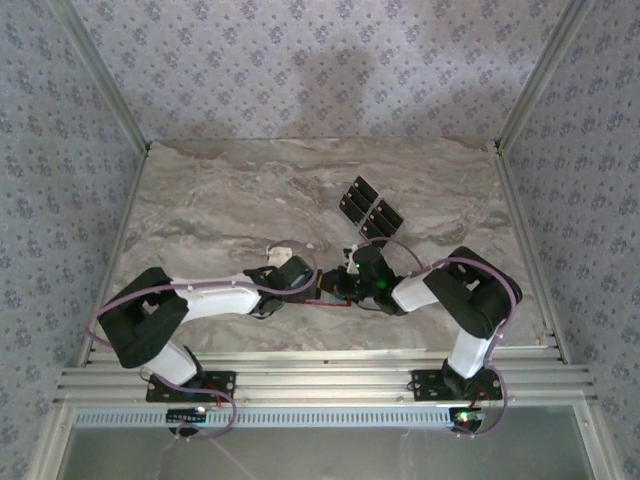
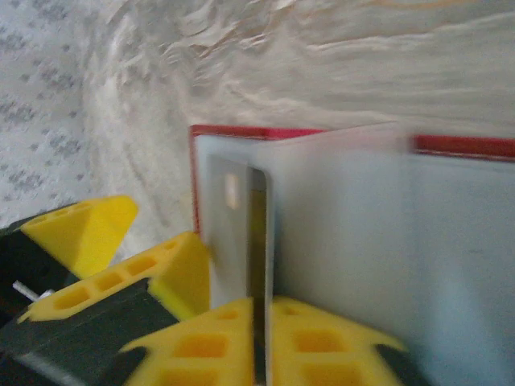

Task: Put the credit cards into the card holder

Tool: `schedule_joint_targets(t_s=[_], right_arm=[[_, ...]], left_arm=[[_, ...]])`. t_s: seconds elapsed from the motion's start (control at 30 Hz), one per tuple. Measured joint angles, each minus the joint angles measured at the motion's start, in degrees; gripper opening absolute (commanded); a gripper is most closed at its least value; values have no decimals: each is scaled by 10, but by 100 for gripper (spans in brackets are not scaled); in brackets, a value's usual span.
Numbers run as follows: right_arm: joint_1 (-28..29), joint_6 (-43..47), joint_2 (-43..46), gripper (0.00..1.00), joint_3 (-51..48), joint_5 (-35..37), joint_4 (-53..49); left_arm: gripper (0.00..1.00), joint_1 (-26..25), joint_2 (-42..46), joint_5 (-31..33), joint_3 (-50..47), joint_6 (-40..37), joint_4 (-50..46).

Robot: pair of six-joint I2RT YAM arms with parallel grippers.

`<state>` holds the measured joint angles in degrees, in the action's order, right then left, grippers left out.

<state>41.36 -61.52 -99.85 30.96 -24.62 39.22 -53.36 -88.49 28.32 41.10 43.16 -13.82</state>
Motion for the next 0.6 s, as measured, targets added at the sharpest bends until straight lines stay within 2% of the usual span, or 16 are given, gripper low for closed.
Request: schedule_joint_targets(t_s=[0.13,0.3,0.37,0.53,0.6], right_arm=[[-5,30,27,47,27,-2,-78],[-16,84,64,48,71,3,-221],[-18,108,74,43,93,11,-272],[-17,165,77,20,152,42,-390],[-15,185,73,13,172,54,-423]], left_arm=[[100,5,21,-1,0,0,-30],[100,30,59,-2,0,-3,-54],[100,39,64,-2,0,-5,-59],[100,49,64,-2,-8,-7,-62],[100,50,63,-2,-12,-6,-66]])
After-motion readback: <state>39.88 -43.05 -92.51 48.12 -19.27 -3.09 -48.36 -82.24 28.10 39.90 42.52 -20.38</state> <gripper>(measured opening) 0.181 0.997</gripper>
